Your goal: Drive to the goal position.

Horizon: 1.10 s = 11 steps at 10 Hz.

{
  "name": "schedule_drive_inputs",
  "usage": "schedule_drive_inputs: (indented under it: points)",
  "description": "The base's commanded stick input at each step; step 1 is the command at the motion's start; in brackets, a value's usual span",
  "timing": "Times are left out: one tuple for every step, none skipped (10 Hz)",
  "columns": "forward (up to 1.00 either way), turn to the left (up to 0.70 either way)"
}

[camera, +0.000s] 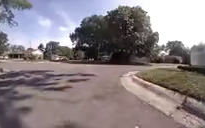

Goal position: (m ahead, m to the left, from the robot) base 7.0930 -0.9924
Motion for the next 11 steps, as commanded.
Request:
schedule_drive_inputs:
  points:
    - [0.69, 0.03]
    - [0.69, 0.03]
    - [0.69, 0.03]
    - [0.69, 0.03]
    - [0.69, 0.03]
    - [0.69, 0.03]
    - [0.69, 0.03]
    - [0.69, 0.03]
    - [0.69, 0.03]
    - [0.69, 0.03]
    - [0.69, 0.03]
